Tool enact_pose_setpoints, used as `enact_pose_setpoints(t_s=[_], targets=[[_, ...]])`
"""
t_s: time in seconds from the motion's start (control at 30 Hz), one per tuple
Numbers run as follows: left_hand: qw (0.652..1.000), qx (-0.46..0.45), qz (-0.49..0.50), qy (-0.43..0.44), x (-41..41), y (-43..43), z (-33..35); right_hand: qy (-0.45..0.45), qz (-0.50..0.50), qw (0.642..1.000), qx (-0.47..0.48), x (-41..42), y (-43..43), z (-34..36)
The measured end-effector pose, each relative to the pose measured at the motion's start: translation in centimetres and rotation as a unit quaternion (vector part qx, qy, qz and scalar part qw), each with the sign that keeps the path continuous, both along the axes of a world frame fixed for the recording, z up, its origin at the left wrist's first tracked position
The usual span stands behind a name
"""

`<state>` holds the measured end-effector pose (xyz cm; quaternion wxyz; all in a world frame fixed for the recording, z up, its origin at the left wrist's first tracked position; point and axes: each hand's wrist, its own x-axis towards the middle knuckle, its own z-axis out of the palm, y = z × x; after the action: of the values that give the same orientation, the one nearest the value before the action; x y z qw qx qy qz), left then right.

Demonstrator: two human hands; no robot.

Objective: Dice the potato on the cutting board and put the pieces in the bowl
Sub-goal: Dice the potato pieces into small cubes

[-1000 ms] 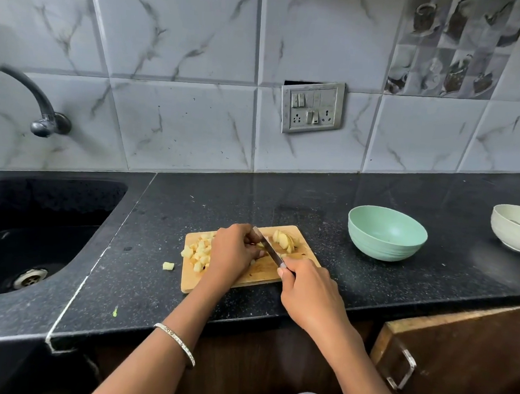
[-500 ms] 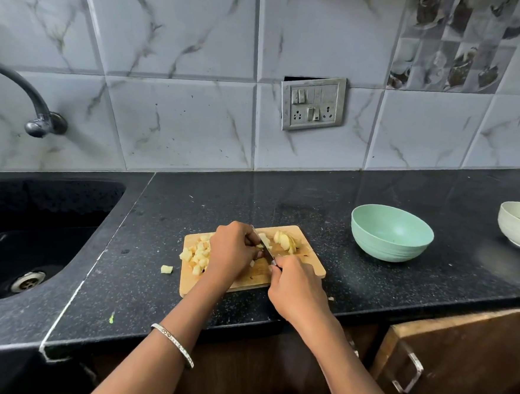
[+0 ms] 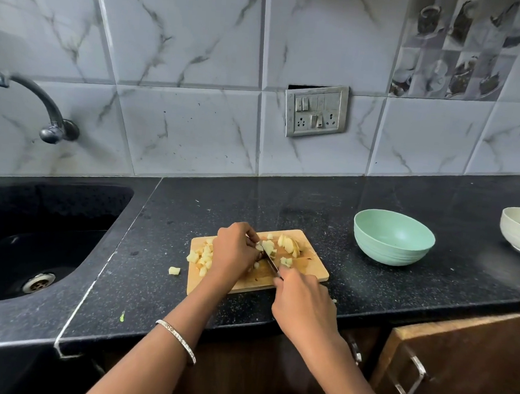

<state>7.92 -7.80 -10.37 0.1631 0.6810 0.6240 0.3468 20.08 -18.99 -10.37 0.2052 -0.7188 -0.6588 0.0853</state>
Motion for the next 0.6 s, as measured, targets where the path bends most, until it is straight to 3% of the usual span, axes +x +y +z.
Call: enact_pose_setpoints(t_s=[0.6], targets=[[0.997,0.03,0.01,0.074,-2.2,0.2,1.2,0.025,-0.015,1.0,-0.007,3.8,1.3,0.2]])
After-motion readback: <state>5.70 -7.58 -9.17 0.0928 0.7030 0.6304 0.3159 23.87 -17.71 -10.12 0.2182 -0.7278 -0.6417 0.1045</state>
